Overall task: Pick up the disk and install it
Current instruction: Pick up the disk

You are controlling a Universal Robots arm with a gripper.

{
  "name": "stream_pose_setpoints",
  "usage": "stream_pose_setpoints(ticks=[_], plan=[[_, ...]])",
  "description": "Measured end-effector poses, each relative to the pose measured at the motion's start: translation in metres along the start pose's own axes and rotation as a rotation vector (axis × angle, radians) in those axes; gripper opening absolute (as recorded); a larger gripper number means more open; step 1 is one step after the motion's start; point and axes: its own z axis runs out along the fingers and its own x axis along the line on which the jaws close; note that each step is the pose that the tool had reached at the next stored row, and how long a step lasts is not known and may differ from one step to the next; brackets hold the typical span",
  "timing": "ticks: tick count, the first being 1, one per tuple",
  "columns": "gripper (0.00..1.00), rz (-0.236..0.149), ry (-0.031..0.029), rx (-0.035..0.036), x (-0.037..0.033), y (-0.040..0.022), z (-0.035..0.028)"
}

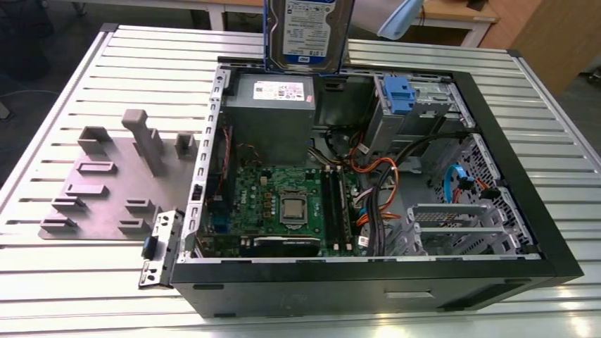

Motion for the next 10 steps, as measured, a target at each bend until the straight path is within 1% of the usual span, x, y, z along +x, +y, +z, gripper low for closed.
stream_pose_setpoints(ticks=[5, 10], plan=[[0.35, 0.000, 0.0001, -0.0002, -0.0001, -0.0021, -0.0001], [0.35, 0.000, 0.0000, -0.0029, -0.0002, -0.0084, -0.0003]])
